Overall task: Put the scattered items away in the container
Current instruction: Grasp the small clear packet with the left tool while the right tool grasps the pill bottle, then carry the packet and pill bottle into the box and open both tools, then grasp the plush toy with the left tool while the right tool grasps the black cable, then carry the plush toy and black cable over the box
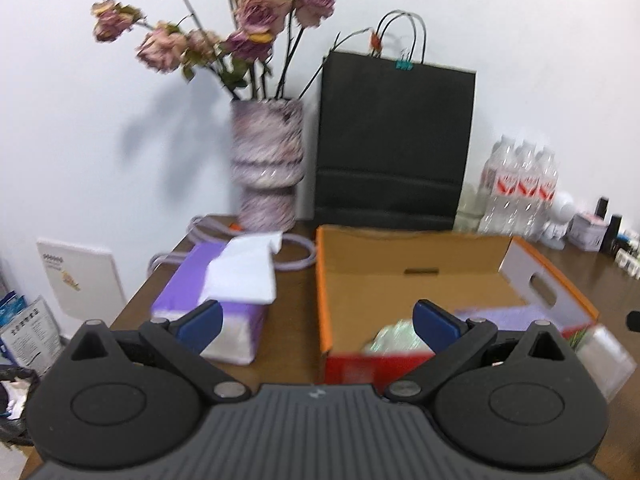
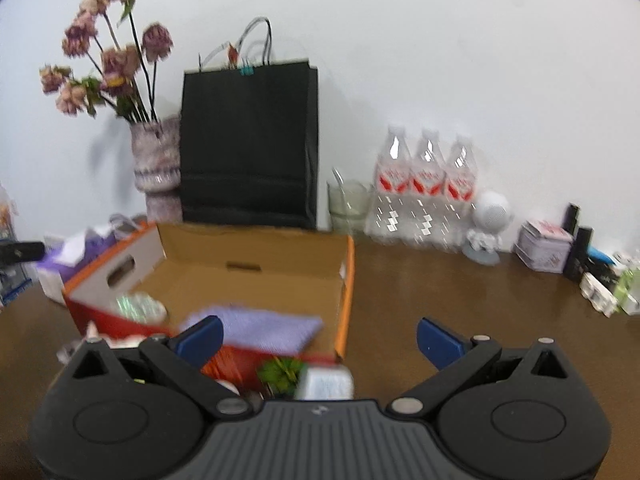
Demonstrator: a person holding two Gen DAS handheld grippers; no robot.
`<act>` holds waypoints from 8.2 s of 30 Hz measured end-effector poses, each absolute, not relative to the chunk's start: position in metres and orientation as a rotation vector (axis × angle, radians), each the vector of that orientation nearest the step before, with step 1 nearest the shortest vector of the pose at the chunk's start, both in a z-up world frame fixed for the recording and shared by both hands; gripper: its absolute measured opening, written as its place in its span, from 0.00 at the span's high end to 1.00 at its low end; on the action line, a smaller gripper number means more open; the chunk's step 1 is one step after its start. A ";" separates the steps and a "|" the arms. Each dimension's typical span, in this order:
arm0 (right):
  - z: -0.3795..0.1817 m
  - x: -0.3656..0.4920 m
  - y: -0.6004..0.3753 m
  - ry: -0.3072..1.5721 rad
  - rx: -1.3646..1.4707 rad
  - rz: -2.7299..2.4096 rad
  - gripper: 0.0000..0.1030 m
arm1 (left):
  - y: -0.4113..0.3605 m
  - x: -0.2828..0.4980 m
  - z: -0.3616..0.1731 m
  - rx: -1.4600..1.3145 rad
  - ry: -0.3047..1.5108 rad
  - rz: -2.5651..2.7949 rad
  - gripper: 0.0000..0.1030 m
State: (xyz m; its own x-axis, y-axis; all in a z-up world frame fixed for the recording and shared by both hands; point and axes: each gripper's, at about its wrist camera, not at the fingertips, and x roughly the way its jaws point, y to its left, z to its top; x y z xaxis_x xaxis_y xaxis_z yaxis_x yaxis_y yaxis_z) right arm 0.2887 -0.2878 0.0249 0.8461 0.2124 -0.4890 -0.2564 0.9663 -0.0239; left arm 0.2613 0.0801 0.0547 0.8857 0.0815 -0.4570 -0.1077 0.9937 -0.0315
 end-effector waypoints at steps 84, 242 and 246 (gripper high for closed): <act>0.015 0.371 -0.189 0.495 0.097 0.321 0.59 | -0.004 0.366 0.049 -0.113 0.422 -0.044 0.78; 0.028 0.286 -0.237 0.436 0.078 0.336 0.71 | -0.011 0.248 0.074 -0.018 0.196 -0.136 0.51; 0.035 0.309 -0.228 0.424 0.095 0.340 0.71 | -0.012 0.275 0.077 -0.051 0.198 -0.150 0.51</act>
